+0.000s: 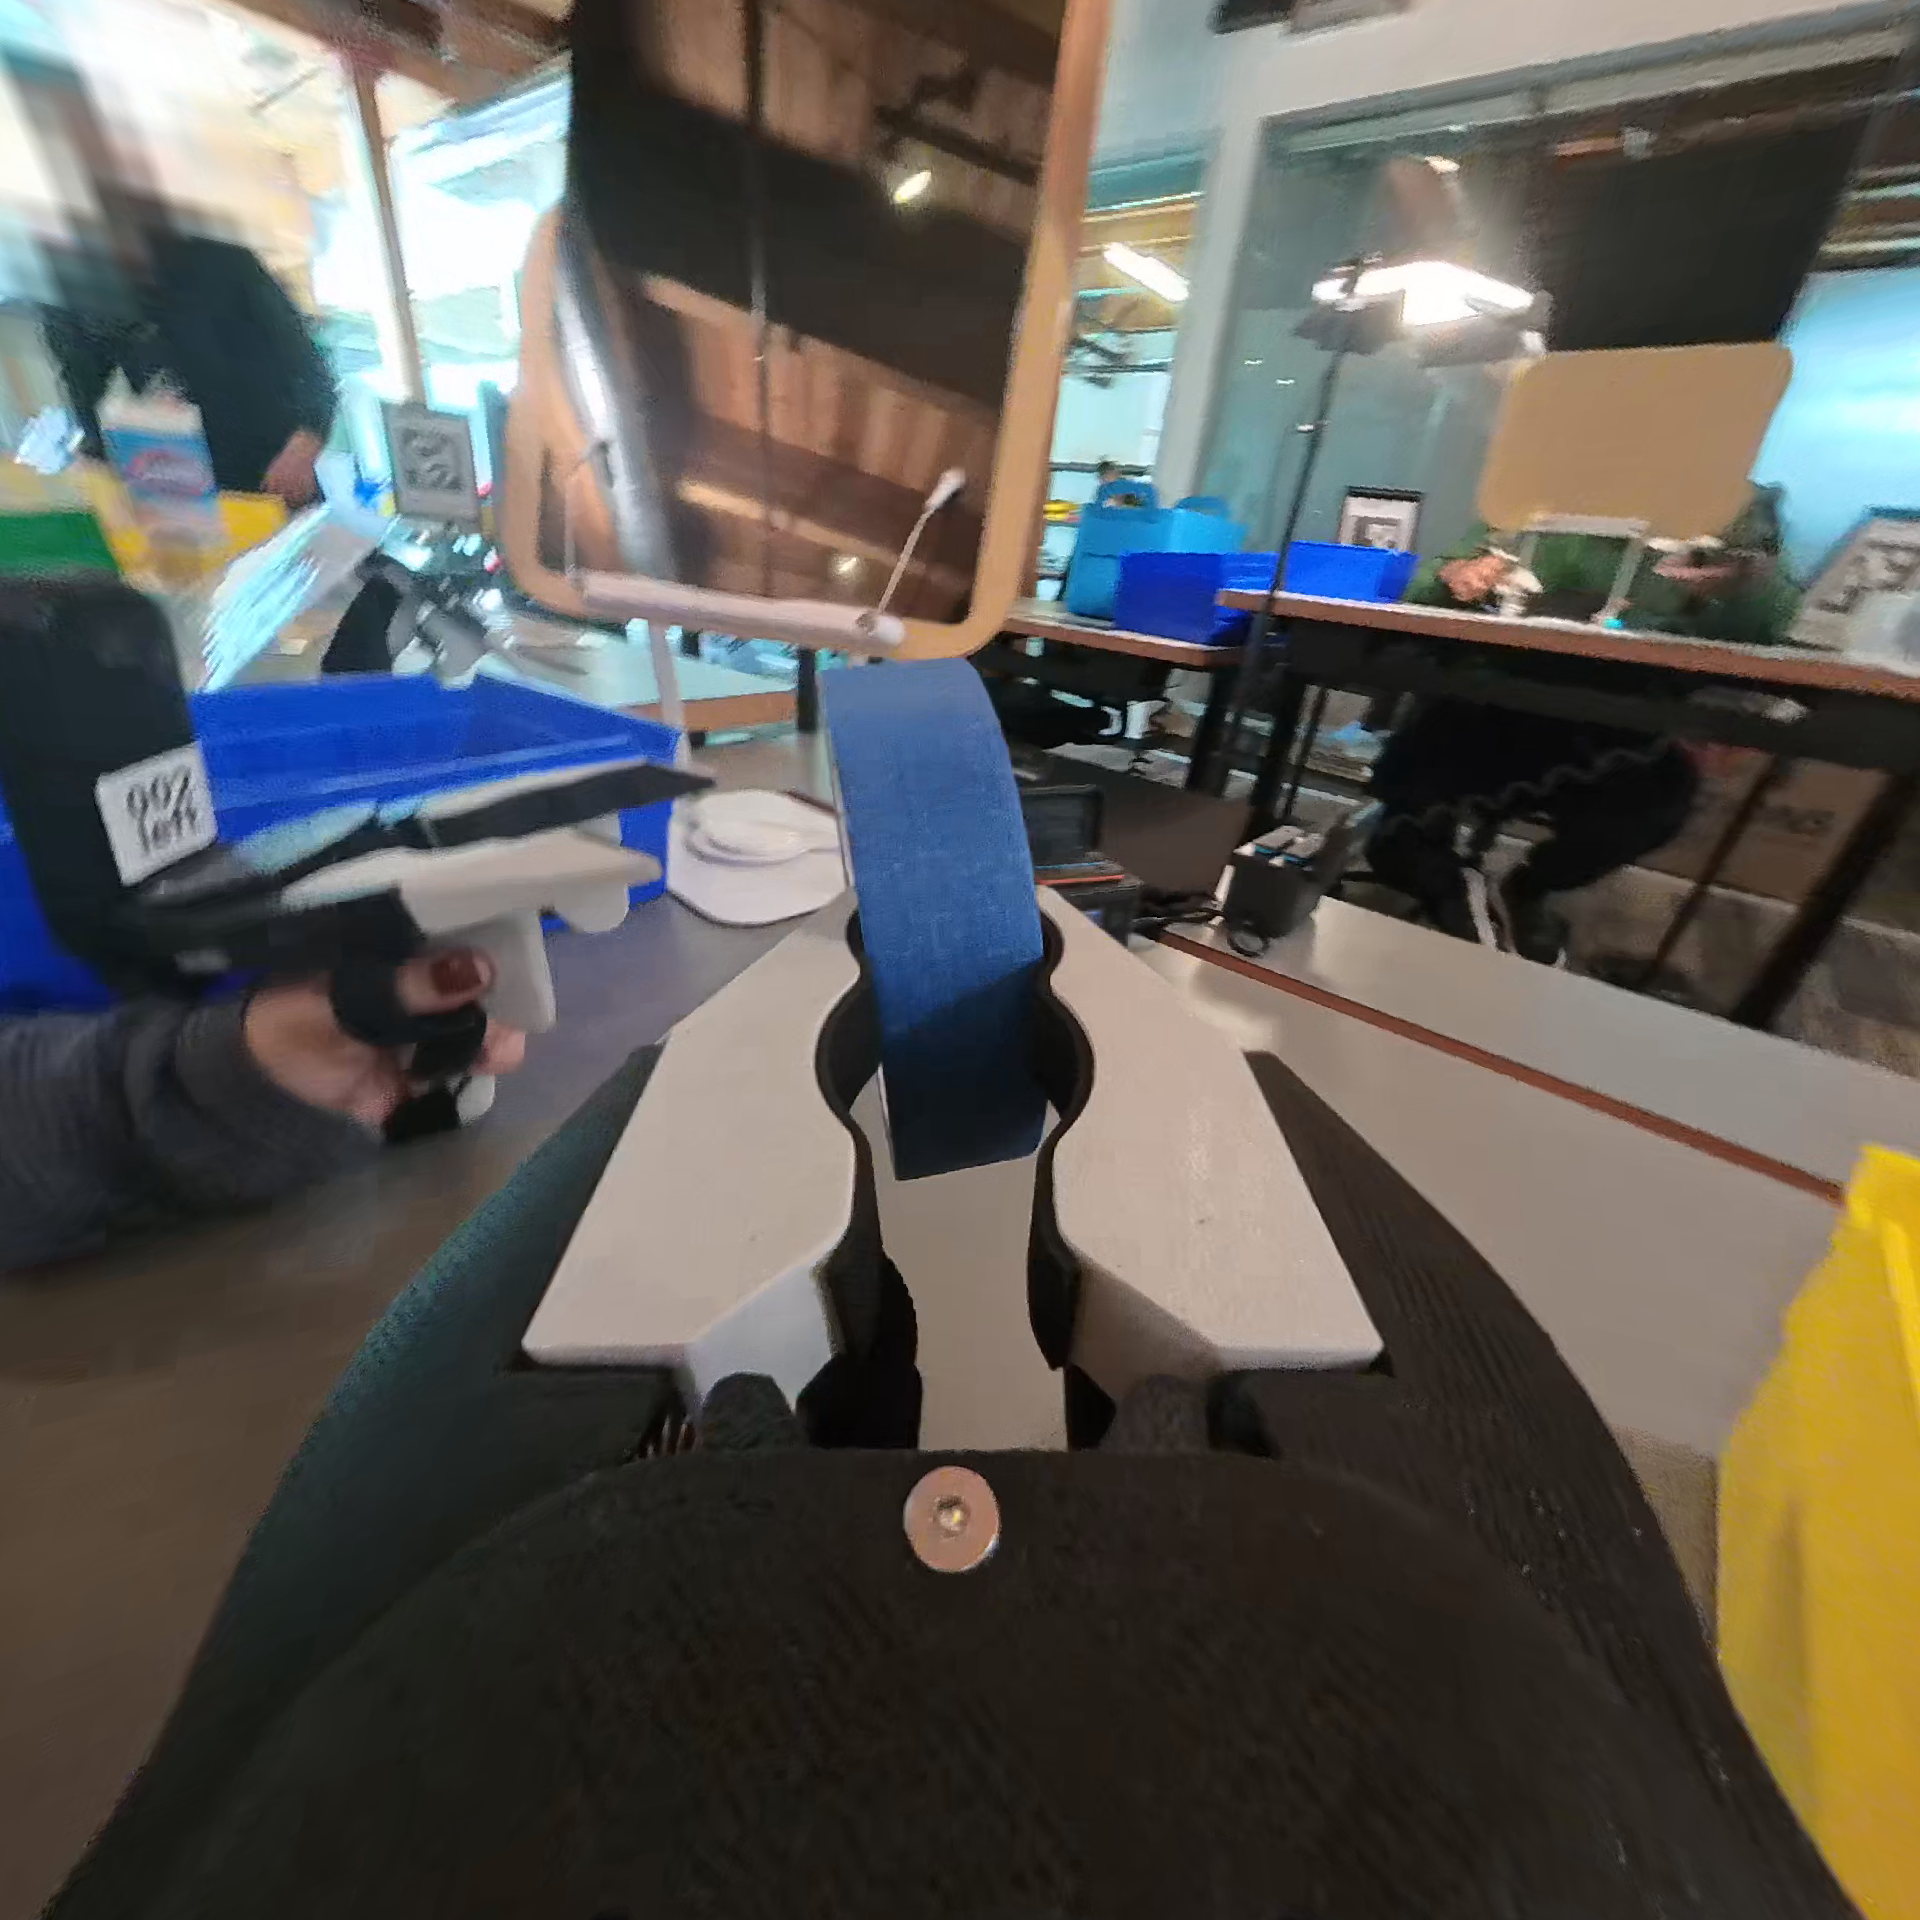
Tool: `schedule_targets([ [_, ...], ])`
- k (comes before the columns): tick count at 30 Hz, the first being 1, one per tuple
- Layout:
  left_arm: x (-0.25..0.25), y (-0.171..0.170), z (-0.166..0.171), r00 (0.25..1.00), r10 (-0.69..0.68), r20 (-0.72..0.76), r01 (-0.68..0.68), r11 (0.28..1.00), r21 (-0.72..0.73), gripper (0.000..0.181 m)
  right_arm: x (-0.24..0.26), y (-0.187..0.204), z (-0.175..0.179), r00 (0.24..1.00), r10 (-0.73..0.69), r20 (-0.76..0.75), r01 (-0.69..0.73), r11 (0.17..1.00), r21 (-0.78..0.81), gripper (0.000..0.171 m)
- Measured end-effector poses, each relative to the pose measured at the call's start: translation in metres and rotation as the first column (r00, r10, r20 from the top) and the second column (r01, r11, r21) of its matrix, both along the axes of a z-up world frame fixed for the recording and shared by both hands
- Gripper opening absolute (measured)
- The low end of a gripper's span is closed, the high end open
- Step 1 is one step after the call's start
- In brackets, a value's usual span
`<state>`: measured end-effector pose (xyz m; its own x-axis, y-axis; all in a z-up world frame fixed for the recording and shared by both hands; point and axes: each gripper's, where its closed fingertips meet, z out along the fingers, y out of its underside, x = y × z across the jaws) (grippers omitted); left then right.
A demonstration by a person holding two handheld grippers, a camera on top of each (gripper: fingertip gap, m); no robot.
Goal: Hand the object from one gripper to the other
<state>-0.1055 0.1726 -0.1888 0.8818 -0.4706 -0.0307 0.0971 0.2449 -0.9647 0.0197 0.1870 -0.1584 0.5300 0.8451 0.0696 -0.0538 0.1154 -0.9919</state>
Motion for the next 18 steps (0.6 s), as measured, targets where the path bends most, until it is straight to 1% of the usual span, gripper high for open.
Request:
schedule_targets([
  [2,0.004,0.0,-0.002,1.0,-0.005,-0.024,0.005,1.0,-0.001,0.067,0.015,0.004,0.01,0.995,-0.086,-0.056,0.084,0.996,-0.039,0.023],
  [4,0.006,0.0,-0.003,0.999,-0.005,-0.045,0.005,1.0,-0.001,0.064,0.033,0.009,0.025,0.983,-0.173,-0.061,0.171,0.985,-0.037,0.023],
  [6,0.007,0.0,-0.005,0.998,-0.008,-0.054,0.008,1.0,-0.007,0.063,0.058,0.02,0.046,0.962,-0.269,-0.04,0.269,0.963,-0.006,0.023],
  [8,0.008,0.0,-0.005,0.999,-0.014,-0.052,0.014,1.0,-0.011,0.061,0.088,0.037,0.061,0.92,-0.389,0.051,0.384,0.92,0.082,0.023],
  [9,0.007,0.0,-0.006,0.999,-0.013,-0.048,0.013,1.0,-0.014,0.06,0.104,0.048,0.062,0.877,-0.462,0.134,0.444,0.885,0.142,0.023],
  [10,0.006,0.001,-0.006,0.999,-0.012,-0.043,0.012,1.0,-0.02,0.059,0.12,0.06,0.06,0.817,-0.532,0.224,0.493,0.845,0.207,0.023],
  [12,0.005,0.002,-0.007,0.999,-0.009,-0.037,0.008,1.0,-0.028,0.057,0.147,0.082,0.047,0.671,-0.625,0.397,0.528,0.78,0.336,0.023],
  [14,0.005,0.001,-0.007,0.999,-0.015,-0.033,0.014,0.999,-0.031,0.055,0.168,0.102,0.026,0.504,-0.674,0.54,0.513,0.737,0.44,0.023],
  [16,0.005,0.002,-0.007,0.999,-0.016,-0.032,0.015,0.999,-0.034,0.055,0.181,0.119,0.007,0.35,-0.697,0.625,0.464,0.709,0.531,0.024],
  [17,0.006,0.002,-0.008,0.999,-0.017,-0.033,0.015,0.999,-0.037,0.055,0.184,0.125,-0.002,0.304,-0.689,0.658,0.429,0.716,0.551,0.024],
  [18,0.006,0.002,-0.008,0.999,-0.018,-0.034,0.016,0.999,-0.039,0.055,0.185,0.129,-0.013,0.275,-0.665,0.694,0.407,0.735,0.543,0.025],
])
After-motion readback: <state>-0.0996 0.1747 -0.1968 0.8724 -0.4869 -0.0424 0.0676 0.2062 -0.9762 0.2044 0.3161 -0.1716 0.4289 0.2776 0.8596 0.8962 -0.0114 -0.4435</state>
